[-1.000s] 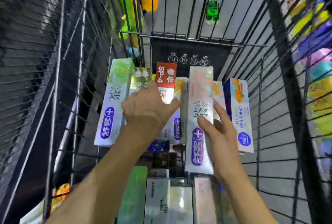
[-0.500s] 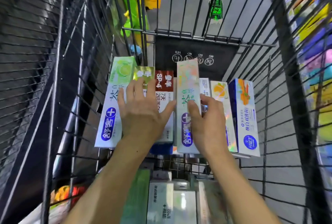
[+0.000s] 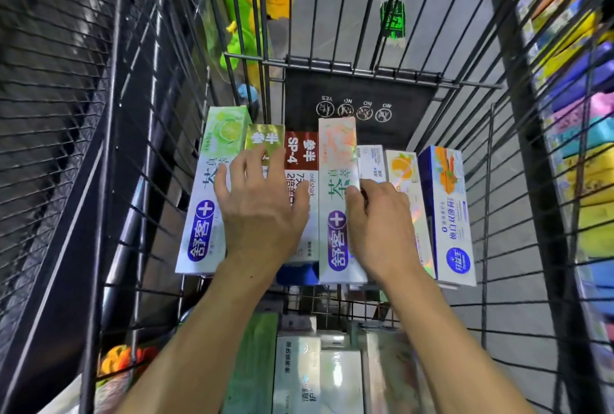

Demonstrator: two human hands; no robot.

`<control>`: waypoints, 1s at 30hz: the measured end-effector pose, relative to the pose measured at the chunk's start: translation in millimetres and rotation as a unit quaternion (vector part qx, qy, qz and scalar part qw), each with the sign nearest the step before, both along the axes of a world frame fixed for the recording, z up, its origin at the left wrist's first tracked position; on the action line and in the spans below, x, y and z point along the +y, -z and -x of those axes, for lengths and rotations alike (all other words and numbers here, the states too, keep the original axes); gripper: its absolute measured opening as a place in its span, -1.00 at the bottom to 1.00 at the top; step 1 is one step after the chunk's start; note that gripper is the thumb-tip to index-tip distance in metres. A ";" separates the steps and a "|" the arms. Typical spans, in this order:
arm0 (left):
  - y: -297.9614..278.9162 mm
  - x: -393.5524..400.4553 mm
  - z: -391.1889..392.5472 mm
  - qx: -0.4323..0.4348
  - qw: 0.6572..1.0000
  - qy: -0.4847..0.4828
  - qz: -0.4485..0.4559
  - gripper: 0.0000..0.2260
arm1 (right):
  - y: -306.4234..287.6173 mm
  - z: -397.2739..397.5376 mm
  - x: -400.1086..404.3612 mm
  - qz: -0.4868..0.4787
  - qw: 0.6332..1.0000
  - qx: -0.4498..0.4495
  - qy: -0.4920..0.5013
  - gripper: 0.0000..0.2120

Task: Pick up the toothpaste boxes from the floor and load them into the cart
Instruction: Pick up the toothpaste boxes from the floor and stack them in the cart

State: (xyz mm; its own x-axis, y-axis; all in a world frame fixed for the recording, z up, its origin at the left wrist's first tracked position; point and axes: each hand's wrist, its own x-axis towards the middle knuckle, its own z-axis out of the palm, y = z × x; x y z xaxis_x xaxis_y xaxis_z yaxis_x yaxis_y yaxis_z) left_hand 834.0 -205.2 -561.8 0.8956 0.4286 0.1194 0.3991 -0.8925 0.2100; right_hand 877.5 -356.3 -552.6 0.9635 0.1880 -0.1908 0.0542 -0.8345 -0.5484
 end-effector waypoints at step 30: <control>-4.3 1.6 -1.7 0.049 0.999 -0.005 0.021 -0.53 | -3.1 -10.5 -1.5 0.015 0.997 0.065 -0.042 -0.72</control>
State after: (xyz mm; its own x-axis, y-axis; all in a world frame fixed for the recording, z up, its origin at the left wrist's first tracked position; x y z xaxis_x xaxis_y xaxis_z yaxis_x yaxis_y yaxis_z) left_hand 835.7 -203.6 -557.5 0.8980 0.4397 0.0138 0.4277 -0.8800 0.2063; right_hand 888.0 -357.9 -549.4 0.9115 0.2586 -0.3198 0.0538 -0.8458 -0.5307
